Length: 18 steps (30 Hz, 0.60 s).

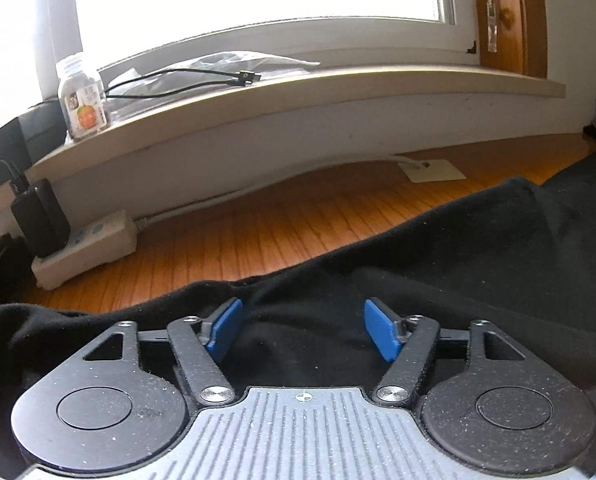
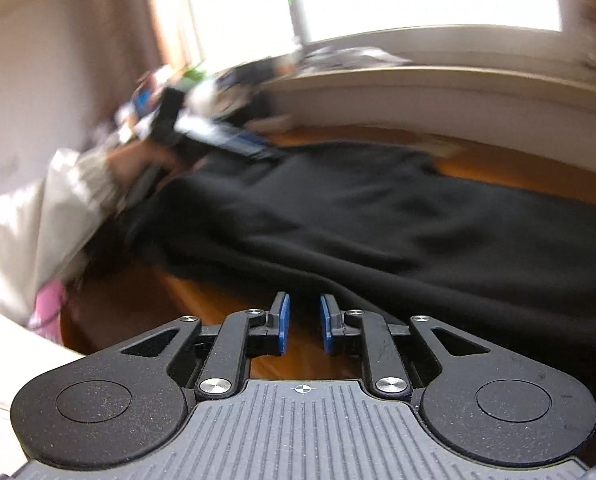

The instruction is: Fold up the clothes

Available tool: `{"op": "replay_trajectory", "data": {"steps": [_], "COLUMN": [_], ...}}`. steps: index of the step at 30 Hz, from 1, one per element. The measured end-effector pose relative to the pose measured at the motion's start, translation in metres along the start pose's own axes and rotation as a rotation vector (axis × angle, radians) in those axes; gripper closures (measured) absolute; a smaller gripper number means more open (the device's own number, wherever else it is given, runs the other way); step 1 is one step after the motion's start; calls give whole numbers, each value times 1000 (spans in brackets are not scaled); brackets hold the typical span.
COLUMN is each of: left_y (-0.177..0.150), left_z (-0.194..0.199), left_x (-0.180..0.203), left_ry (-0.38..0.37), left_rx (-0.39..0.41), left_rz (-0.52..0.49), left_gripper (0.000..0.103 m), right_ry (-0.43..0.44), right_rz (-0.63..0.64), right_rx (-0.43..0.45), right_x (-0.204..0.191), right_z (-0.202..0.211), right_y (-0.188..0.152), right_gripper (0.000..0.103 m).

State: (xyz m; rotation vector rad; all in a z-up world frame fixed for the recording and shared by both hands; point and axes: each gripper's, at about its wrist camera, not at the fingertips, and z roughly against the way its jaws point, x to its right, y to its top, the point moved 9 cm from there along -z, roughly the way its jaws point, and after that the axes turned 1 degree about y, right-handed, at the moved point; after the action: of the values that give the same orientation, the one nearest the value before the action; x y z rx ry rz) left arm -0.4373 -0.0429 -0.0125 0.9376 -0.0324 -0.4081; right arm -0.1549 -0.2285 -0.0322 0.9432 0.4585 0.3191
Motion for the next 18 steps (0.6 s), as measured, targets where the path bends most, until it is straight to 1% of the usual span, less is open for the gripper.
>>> {"op": "replay_trajectory", "data": {"steps": [1,3,5,7,10,11,14,16,18], "left_y": [0,1,2,4,10,13,25,32,37], "left_z": [0,0,0,-2,-5,-6,-10,-13,-17], "left_x": [0,1,3,7,16,19,32,42,54], "left_ry": [1,5,17,27,23,20,8,-25,-56], "left_rx": [0,1,2,-1,-7,-6,8,16,19], "left_rz": [-2,-8,-23,-34,-42,-45,-57,-58,-61], "left_gripper": [30,29,28,27,26,26,26,25,25], "right_ry": [-35,-102,-186,-280,-425,-479,-637,-722,-788], "right_rz": [-17,-45,-74,-94,-138,-155,-220,-271,-315], "right_rx": [17,46,66,73,82,85,104,121,126], "right_x": [13,35,59,81,115,127,163,187,209], "right_z": [12,34,57,71,108,120,151,169,183], "right_y": [-1,-4,-10,-13,-32,-37,-50,-58,-68], "right_gripper": [81,72,68,68,66,63,55,54,54]}}
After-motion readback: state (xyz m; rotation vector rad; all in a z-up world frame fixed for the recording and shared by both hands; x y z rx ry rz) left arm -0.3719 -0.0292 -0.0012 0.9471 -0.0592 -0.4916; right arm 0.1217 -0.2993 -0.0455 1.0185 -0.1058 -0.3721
